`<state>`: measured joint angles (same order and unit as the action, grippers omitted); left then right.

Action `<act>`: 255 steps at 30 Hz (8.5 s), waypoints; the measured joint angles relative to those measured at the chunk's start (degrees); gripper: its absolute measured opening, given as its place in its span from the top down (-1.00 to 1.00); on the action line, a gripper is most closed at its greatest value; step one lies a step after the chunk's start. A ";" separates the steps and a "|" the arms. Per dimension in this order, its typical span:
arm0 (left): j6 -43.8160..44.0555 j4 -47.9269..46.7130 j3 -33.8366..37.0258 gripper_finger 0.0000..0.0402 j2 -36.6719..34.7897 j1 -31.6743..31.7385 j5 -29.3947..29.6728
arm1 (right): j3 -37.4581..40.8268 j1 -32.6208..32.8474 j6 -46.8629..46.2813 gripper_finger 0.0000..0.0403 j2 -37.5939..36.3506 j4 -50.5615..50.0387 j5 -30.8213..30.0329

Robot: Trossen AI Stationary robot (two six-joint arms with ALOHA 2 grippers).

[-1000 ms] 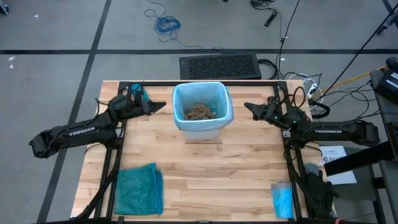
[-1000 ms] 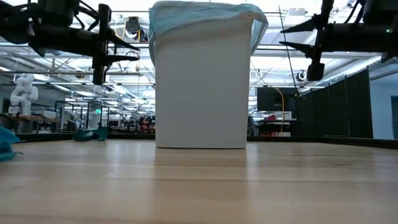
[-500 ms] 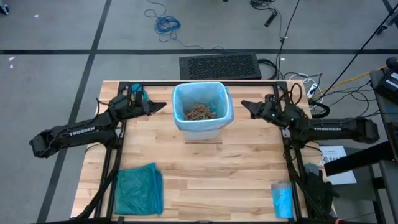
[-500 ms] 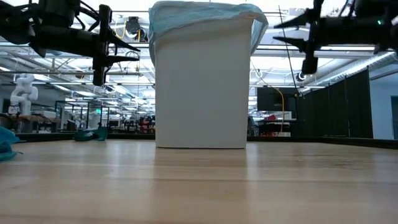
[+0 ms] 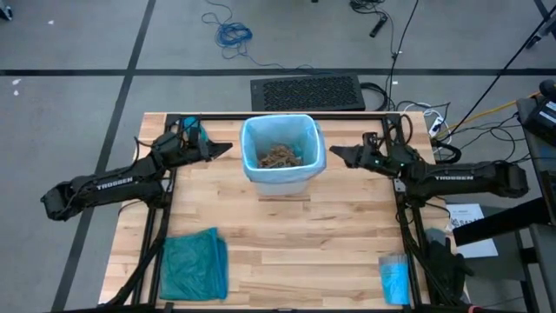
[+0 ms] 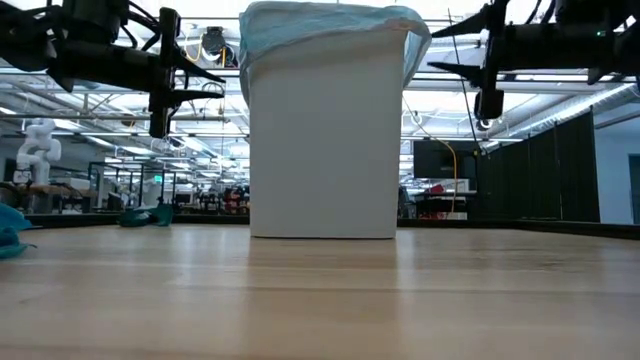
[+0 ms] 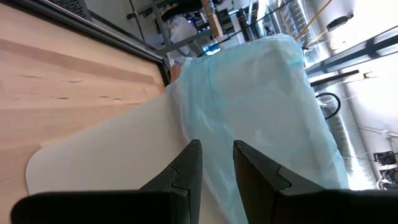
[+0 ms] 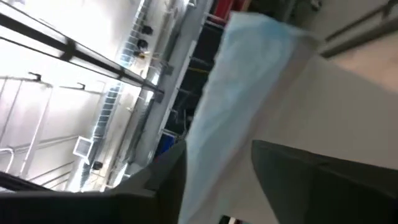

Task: Place trash/remove bag and relplace
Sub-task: Remove the blue trash bag from the white trash bin

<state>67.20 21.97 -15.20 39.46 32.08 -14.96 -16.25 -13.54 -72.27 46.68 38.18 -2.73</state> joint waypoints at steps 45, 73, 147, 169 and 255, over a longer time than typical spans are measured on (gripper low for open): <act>-0.59 -0.65 0.00 0.56 0.68 0.00 -1.09 | -9.88 -0.26 3.52 0.63 13.07 12.20 0.43; 2.95 0.75 0.02 0.56 0.66 -0.01 -4.82 | -21.92 -0.28 11.85 1.00 13.02 1.16 3.05; 13.34 50.12 -1.99 0.99 25.07 -6.60 -0.87 | -21.84 -0.74 10.41 1.00 13.02 3.86 2.58; 13.30 53.22 -13.73 1.00 24.87 -6.60 -4.37 | -21.86 -0.74 10.17 1.00 13.00 6.59 2.83; 14.28 30.47 -37.04 1.00 26.25 1.07 -5.10 | -33.06 -2.81 20.79 1.00 13.04 -3.50 1.49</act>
<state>81.48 52.44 -52.24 65.71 33.15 -20.06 -49.31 -16.35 -51.49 59.72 34.68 -1.23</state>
